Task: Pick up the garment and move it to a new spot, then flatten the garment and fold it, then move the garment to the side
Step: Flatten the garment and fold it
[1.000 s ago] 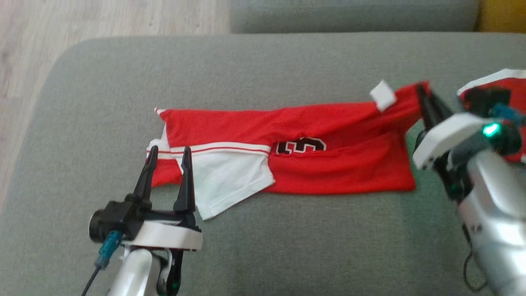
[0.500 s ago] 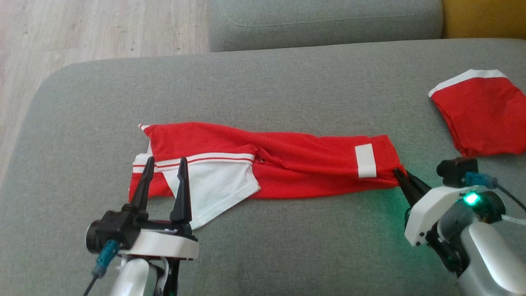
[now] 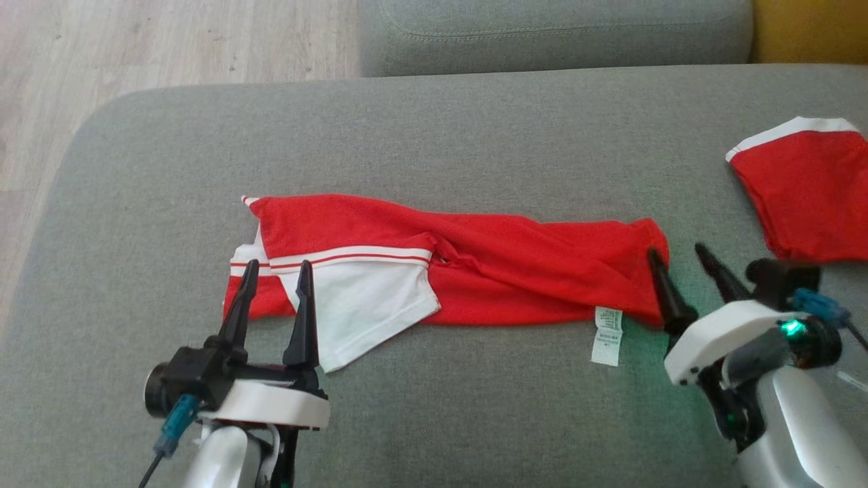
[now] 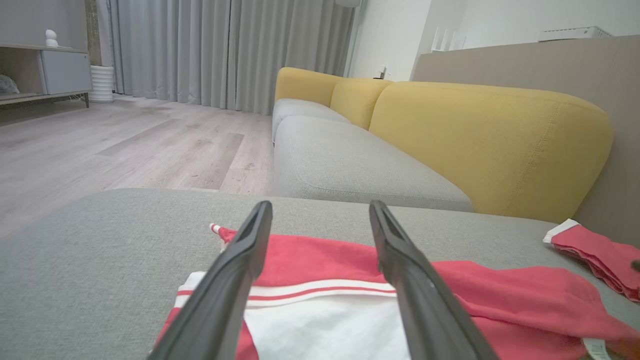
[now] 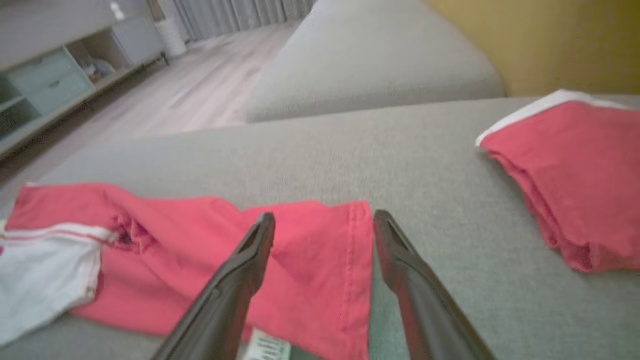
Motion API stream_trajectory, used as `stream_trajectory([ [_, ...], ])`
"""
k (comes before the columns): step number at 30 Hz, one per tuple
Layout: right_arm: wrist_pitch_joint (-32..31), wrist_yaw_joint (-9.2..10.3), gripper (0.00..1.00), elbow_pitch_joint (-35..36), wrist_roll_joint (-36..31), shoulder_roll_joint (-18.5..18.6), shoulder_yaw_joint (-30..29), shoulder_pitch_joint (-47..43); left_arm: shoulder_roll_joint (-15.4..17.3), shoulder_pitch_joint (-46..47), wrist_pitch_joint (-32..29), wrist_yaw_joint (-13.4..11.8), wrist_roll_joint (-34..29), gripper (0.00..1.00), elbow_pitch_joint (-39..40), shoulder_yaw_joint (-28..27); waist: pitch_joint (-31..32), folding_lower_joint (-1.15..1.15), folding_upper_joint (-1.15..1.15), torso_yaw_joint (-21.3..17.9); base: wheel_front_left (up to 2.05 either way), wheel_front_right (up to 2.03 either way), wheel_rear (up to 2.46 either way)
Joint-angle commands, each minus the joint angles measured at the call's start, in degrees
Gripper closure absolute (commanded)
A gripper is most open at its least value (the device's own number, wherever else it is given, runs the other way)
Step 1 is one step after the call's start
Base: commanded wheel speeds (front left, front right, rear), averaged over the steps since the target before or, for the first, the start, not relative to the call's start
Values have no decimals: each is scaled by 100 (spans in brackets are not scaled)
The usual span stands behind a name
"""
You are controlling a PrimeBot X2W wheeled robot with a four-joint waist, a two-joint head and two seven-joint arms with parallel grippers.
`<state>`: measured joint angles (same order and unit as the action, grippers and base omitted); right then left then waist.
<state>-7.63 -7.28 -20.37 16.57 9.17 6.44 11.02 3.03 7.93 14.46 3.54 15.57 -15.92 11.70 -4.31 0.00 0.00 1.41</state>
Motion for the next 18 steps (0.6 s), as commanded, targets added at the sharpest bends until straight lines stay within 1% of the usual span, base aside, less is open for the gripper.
stream_trajectory([
  [1, 181, -21, 0, 332, -32, -73, -36, 105, 64, 262, 53, 13, -44, 0, 156, -126, 14, 0, 0, 12, 0, 0, 0],
  [5, 675, -21, 0, 732, -178, -308, -253, 25, 58, 236, 53, 4, -42, 0, 142, -92, 50, 0, 0, 24, 0, 0, 0],
  [8, 1067, -21, 0, 943, -73, -480, -385, -78, 51, 223, 53, -6, -42, 0, 138, -34, 49, 0, 0, 31, 0, 0, 0],
  [13, 1492, -21, 0, 1047, -138, -591, -429, -170, 44, 225, 40, -15, -26, 0, 96, 50, 39, 0, 0, 47, 0, 0, 0],
  [15, 1564, -21, 0, 1063, -161, -607, -393, -183, 43, 218, -52, -25, -17, 0, 41, 85, 25, 0, 0, 47, 0, 0, 0],
  [18, 1631, -21, 0, 1070, -175, -620, -375, -208, 53, 163, -455, -82, -14, 0, -185, 163, -7, 0, 0, 38, 0, 0, 0],
])
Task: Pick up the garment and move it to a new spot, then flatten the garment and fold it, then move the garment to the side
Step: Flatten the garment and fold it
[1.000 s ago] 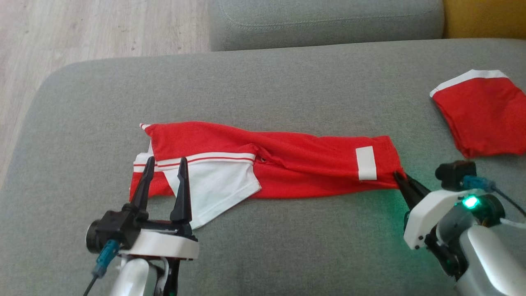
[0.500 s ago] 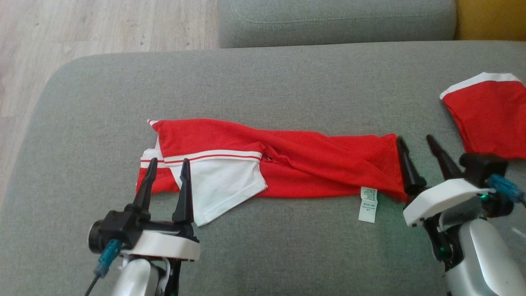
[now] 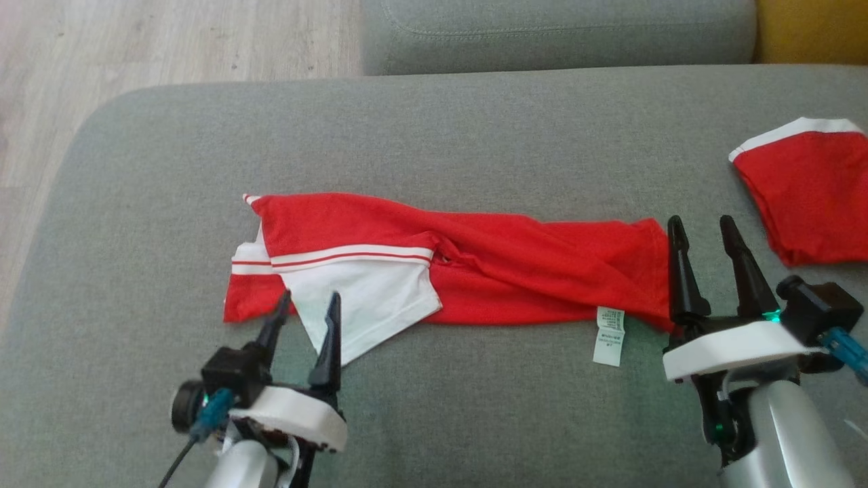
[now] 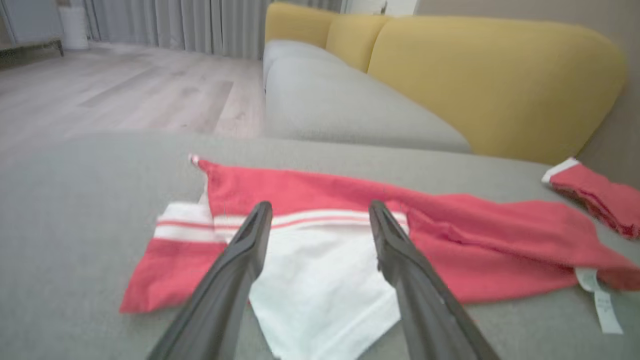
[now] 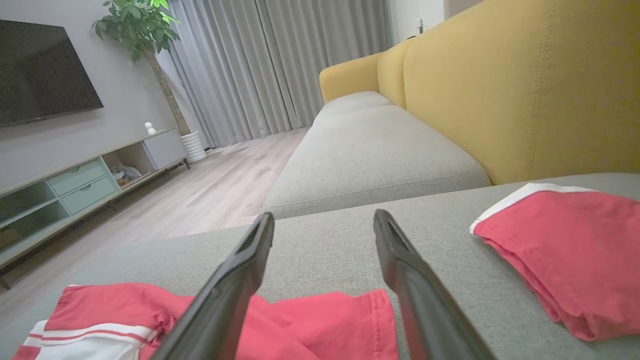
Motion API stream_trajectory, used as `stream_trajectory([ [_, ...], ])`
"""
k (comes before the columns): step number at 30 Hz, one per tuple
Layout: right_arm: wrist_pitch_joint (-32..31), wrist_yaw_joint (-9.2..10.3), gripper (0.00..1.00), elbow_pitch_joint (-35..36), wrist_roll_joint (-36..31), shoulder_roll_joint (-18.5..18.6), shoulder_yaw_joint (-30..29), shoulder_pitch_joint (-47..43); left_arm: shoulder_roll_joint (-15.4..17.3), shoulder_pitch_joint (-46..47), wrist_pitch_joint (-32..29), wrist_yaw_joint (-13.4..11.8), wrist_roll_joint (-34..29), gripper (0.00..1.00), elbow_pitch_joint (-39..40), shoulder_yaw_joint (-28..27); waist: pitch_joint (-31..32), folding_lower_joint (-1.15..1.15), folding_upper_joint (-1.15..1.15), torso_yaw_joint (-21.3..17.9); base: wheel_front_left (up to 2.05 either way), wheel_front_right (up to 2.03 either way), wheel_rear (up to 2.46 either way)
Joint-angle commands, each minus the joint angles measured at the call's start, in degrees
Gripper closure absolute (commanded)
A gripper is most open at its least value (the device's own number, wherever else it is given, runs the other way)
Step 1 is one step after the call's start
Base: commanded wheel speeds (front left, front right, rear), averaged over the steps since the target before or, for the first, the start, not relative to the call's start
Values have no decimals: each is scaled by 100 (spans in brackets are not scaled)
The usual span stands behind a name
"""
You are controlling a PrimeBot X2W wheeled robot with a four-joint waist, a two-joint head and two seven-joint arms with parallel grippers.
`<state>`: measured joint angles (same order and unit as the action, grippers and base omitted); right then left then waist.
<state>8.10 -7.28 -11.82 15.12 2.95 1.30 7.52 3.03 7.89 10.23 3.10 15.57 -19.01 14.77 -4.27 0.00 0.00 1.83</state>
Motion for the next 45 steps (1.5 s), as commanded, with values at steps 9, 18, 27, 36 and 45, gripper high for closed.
stream_trajectory([
  [9, 152, -21, 0, 142, 127, -6, 214, 146, 56, 112, -1134, -235, 69, 0, -418, 7, -195, 0, 0, -89, 0, 0, 0],
  [18, 186, -21, 0, 73, 194, -6, 234, 208, 93, 202, -1508, -376, 138, 0, -651, 1, -263, 0, 0, -177, 0, 0, 0],
  [27, 218, -21, 0, 48, 215, -7, 226, 224, 117, 230, -1507, -425, 197, 0, -762, -9, -290, 0, 0, -228, 0, 0, 0],
  [36, 215, -21, 0, 121, 199, -7, 225, 244, 189, 422, -1694, -334, 297, 2, -1030, 23, -396, 0, 0, -253, 0, 0, 0],
  [45, 222, -21, 0, 80, 183, -7, 159, 222, 247, 501, -1551, -247, 363, 100, -1054, 44, -365, 0, 0, -234, 0, 0, 0],
])
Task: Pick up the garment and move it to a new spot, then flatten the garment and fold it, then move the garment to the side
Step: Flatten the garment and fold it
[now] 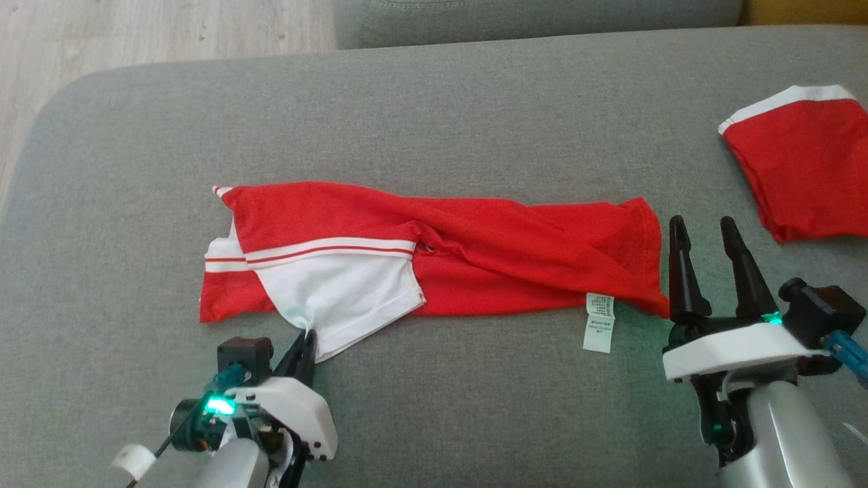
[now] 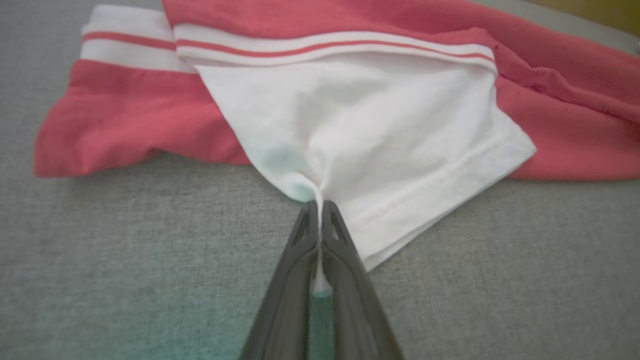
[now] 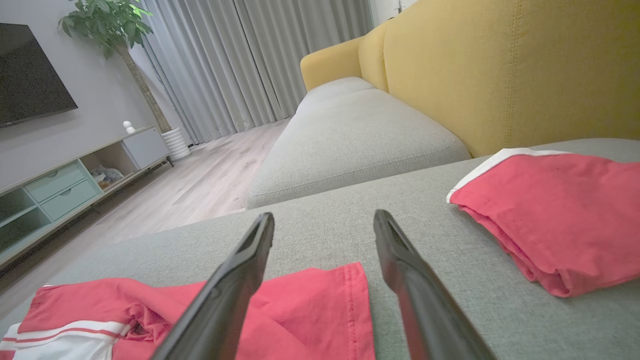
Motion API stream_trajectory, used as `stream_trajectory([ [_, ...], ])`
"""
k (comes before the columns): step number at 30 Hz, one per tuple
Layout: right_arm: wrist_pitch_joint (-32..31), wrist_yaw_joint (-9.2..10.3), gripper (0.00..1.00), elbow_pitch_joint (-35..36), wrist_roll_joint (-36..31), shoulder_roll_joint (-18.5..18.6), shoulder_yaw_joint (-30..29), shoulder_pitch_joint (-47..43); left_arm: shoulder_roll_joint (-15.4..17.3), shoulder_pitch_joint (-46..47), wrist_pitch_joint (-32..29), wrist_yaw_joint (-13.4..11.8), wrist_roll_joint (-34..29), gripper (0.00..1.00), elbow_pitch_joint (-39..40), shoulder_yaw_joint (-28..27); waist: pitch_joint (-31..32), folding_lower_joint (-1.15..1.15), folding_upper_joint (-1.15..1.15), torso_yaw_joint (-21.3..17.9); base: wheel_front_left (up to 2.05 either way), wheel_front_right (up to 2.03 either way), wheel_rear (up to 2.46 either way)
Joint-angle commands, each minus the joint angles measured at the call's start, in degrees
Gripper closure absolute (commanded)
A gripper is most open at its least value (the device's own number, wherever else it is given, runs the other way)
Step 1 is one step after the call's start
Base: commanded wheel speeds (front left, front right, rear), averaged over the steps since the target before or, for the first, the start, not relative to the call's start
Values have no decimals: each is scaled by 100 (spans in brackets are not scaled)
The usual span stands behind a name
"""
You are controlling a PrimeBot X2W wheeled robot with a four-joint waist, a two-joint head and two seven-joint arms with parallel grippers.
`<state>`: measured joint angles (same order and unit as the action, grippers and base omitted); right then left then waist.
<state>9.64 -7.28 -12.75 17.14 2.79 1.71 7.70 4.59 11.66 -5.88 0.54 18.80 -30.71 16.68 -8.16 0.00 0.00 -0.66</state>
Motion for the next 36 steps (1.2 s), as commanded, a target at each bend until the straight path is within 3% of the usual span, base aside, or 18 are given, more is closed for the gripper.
stream_trajectory([
  [1, 66, -21, 0, 158, -22, 9, 109, 193, 95, 124, 117, 12, 44, 100, 151, -151, 44, 0, 0, 27, 0, 0, 0],
  [11, -10, -21, 0, -46, -43, 9, 66, 143, 299, 162, 464, 40, 86, 100, 926, -255, 214, 0, 0, 128, 0, 0, 0],
  [18, -102, -21, 0, -204, -36, 9, 125, 147, 779, 452, 326, 30, 86, 100, 1407, -510, 224, 0, 0, 112, 0, 0, 0],
  [27, -110, -21, 0, -307, -5, 9, 206, 212, 1346, 885, 71, 160, 64, 100, 1159, -683, 130, 0, 0, 16, 0, 0, 0],
  [36, -122, -21, 0, -421, -6, 9, 209, 188, 1318, 519, 47, 160, 159, 100, 882, -601, 117, 0, 0, 18, 0, 0, 0],
])
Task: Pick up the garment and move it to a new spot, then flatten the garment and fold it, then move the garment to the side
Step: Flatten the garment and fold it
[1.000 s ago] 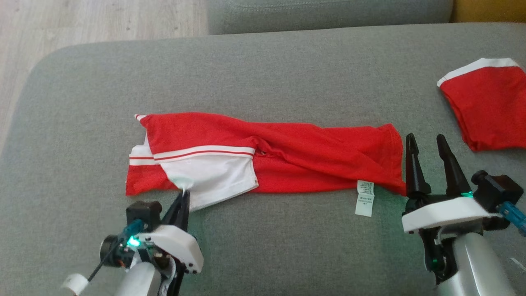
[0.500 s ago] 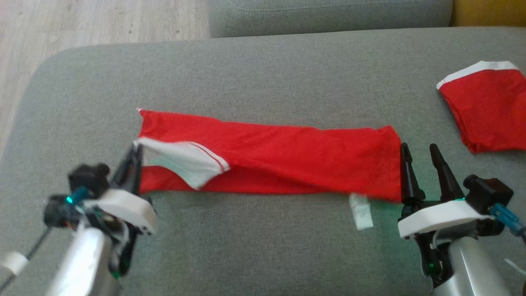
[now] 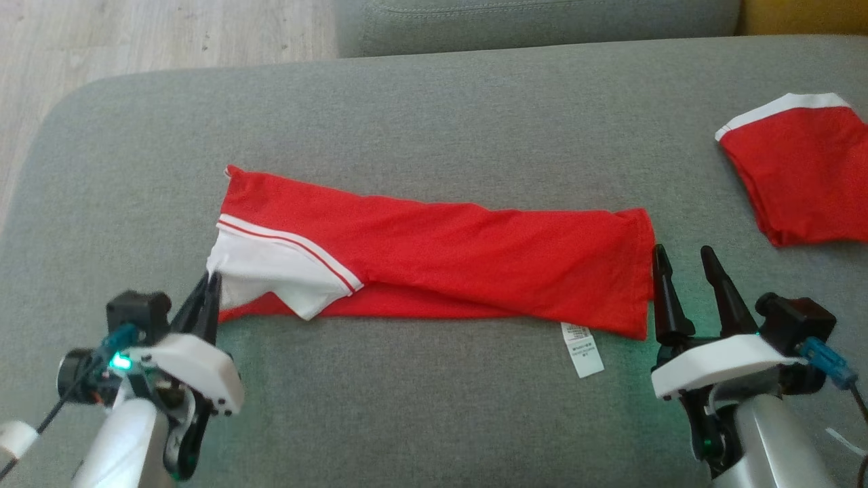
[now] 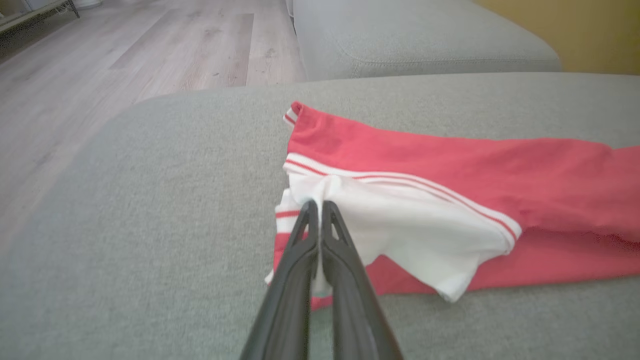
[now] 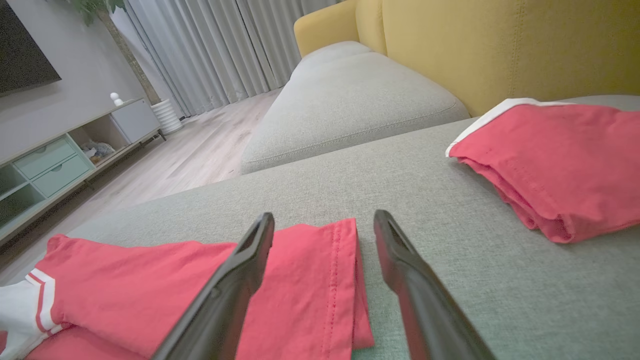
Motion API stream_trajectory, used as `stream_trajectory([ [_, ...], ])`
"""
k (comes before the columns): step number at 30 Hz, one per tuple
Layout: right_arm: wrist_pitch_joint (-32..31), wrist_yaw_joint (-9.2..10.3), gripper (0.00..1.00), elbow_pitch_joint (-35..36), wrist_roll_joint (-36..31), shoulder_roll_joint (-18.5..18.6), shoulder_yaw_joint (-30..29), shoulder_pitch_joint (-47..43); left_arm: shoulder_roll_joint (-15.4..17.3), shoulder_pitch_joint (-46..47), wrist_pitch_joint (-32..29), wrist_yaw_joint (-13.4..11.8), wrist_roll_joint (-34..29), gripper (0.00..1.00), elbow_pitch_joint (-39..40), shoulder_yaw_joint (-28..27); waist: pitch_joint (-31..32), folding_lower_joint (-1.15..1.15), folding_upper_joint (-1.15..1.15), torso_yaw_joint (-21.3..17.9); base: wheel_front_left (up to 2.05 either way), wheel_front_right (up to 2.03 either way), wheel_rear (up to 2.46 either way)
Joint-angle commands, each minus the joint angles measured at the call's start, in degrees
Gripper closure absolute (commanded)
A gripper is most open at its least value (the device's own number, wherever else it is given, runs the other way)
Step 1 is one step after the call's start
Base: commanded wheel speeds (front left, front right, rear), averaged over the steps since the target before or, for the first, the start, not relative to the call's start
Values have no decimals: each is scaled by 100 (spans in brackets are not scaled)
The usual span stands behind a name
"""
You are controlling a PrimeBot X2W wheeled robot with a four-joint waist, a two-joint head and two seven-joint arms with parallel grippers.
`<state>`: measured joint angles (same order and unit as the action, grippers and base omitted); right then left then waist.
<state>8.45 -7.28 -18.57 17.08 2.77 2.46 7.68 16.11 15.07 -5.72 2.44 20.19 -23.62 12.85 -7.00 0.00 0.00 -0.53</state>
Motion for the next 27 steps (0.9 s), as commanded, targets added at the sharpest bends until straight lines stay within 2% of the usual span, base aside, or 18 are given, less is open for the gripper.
stream_trajectory([
  [1, -10, -21, 0, 156, -6, 10, 128, 193, 158, 132, 38, -36, 30, 100, 159, -209, 1, 0, 0, 18, 0, 0, 0],
  [8, -50, -21, 0, 158, -38, 10, 85, 223, 112, -112, -183, -63, 89, 100, 52, -92, 4, 0, 0, 123, 0, 0, 0],
  [9, -55, -21, 0, 155, -39, 10, 90, 223, 130, -129, -252, -66, 47, 52, 24, -36, 8, 0, 0, 133, 0, 0, 0],
  [10, -59, -21, 0, 152, -40, 10, 96, 223, 132, -130, -260, -85, 13, 0, 19, -3, 13, 0, 0, 142, 0, 0, 0],
  [13, -62, -21, 0, 156, -35, 10, 114, 229, 73, -107, -113, -163, -26, 0, 75, 17, 34, 0, 0, 159, 0, 0, 0],
  [24, 302, -21, 0, 373, -64, 10, 214, 143, -387, -202, 1629, -588, -280, 0, 885, 22, 216, 0, 0, 243, 0, 0, 0],
  [27, 381, -21, 0, 446, -75, 10, 244, 95, -543, -325, 1909, -616, -329, 0, 1104, 84, 254, 0, 0, 266, 0, 0, 0],
])
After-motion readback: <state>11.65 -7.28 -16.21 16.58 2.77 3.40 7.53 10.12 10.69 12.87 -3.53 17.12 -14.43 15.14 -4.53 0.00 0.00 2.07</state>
